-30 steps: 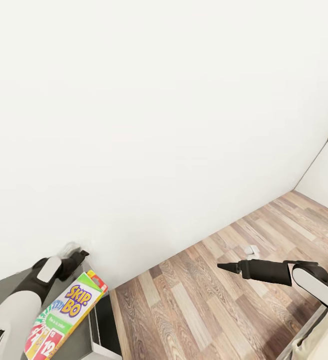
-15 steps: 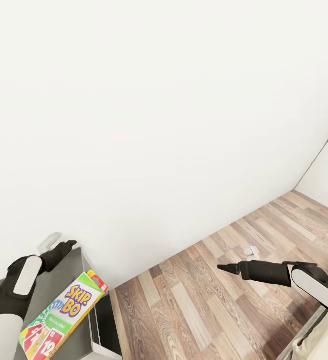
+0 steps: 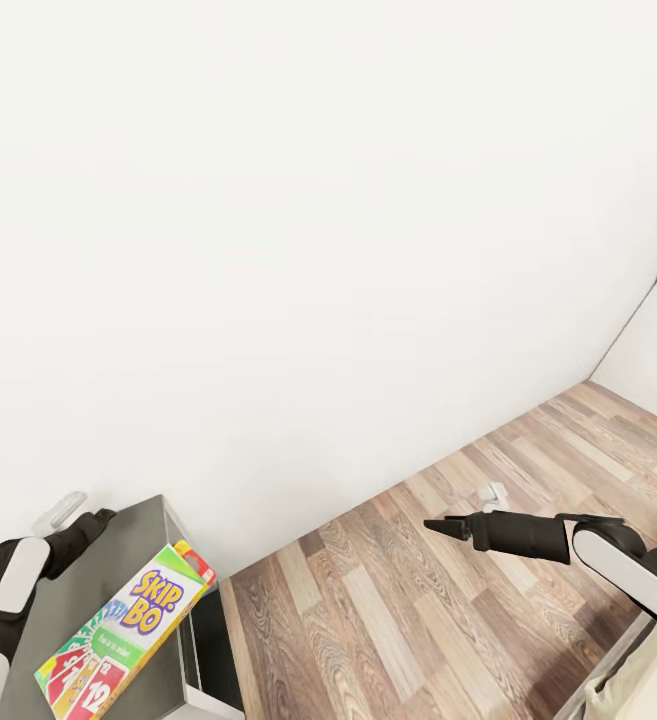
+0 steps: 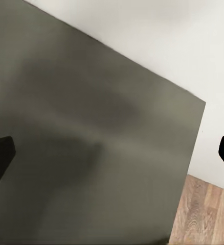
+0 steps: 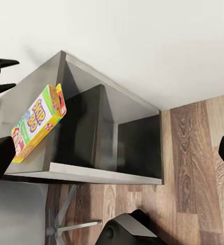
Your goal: Put all the toys in the child's room - the three board games (two on the bed and one on the table), the two jigsaw puzzles on the table, and the tennis ball on the table - inside the toy box on the table in the child's room.
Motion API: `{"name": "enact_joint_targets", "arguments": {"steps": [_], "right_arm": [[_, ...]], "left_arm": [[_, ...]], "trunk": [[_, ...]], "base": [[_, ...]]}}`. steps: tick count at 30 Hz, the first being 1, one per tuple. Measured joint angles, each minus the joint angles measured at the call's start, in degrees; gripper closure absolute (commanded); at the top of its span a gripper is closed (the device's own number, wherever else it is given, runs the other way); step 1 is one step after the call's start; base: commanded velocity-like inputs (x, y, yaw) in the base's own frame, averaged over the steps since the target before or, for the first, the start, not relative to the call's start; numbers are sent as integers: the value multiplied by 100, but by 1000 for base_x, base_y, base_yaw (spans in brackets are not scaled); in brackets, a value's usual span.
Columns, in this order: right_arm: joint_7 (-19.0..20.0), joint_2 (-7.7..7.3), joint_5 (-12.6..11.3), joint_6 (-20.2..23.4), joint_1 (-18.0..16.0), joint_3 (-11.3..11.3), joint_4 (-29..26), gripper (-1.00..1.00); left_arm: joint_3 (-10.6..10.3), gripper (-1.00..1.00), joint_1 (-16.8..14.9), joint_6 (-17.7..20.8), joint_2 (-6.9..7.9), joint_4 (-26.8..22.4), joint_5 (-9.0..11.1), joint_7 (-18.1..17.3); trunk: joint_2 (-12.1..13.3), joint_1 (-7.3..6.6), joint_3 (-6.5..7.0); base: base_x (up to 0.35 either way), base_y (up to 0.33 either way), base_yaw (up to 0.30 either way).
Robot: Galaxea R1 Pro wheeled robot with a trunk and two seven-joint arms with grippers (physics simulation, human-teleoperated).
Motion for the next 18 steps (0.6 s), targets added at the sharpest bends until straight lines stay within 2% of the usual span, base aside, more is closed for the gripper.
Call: {"name": "enact_joint_targets", "arguments": {"steps": [18], "right_arm": [[0,0,0,0,0,0,0,-100]], "left_arm": [[0,-100,0,0,0,67,1,0]], "trunk": [[0,0,0]], "base": [[0,0,0]]}}
